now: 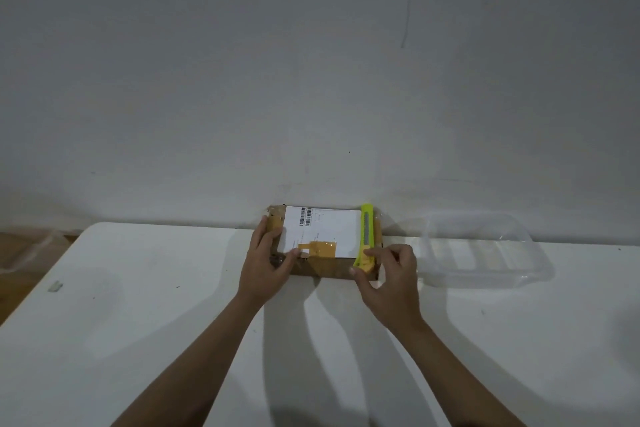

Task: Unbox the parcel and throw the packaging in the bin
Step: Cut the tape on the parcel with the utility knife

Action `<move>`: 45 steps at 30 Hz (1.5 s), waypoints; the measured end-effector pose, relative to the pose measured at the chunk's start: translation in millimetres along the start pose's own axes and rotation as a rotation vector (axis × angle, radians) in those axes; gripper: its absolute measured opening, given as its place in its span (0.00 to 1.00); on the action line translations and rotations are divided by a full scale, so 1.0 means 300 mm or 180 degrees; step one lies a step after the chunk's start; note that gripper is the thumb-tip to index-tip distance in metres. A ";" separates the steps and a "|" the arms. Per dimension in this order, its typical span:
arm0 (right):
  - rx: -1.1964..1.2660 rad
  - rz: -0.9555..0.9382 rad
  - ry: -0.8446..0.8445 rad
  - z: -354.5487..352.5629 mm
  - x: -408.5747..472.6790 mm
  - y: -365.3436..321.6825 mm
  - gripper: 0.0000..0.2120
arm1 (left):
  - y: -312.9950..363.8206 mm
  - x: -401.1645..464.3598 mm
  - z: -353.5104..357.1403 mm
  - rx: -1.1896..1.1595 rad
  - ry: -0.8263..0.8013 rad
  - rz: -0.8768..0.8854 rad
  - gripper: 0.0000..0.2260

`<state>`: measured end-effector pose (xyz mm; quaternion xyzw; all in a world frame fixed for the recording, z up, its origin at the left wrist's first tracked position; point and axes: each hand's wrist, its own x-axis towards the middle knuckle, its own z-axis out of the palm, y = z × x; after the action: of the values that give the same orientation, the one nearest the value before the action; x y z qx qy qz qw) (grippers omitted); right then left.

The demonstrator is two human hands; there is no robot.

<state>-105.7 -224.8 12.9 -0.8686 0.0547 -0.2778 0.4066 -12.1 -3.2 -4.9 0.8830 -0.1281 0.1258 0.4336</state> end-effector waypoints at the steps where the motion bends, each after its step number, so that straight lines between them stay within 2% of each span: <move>1: 0.0005 0.0043 -0.0008 0.000 0.007 0.004 0.20 | 0.000 0.000 0.001 0.0008 0.0004 0.0011 0.21; 4: 0.0441 0.0291 -0.0475 0.002 0.033 0.031 0.27 | 0.003 -0.004 0.007 -0.0017 0.0039 0.0003 0.21; 7: 0.0810 0.0576 -0.1146 -0.002 0.065 0.050 0.35 | 0.012 -0.009 0.001 -0.0159 -0.0043 -0.0314 0.23; 11: 0.1258 0.0760 -0.1537 -0.004 0.091 0.049 0.38 | 0.034 -0.004 -0.007 -0.0262 -0.0101 -0.0371 0.22; 19: 0.1160 0.0783 -0.1468 -0.053 0.049 0.006 0.38 | 0.091 -0.058 -0.037 -0.0273 -0.0093 -0.0261 0.23; 31: 0.1069 0.0808 -0.1345 -0.167 -0.285 -0.098 0.39 | 0.143 -0.369 -0.162 -0.0245 -0.0224 -0.0159 0.22; 38: 0.1017 0.1016 -0.1407 -0.222 -0.357 -0.138 0.37 | 0.138 -0.443 -0.176 -0.0364 -0.0289 -0.0256 0.22; 42: 0.0456 0.1108 -0.1519 -0.288 -0.351 -0.152 0.36 | 0.119 -0.445 -0.166 -0.0036 -0.0480 -0.0370 0.23; 45: 0.0399 0.1175 -0.1260 -0.325 -0.348 -0.151 0.36 | 0.144 -0.459 -0.161 0.0377 -0.0387 -0.0495 0.26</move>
<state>-250.6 -227.0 50.8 -0.8545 0.1143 -0.0268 0.5060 -160.7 26.0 9.5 0.9204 -0.0777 0.0454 0.3806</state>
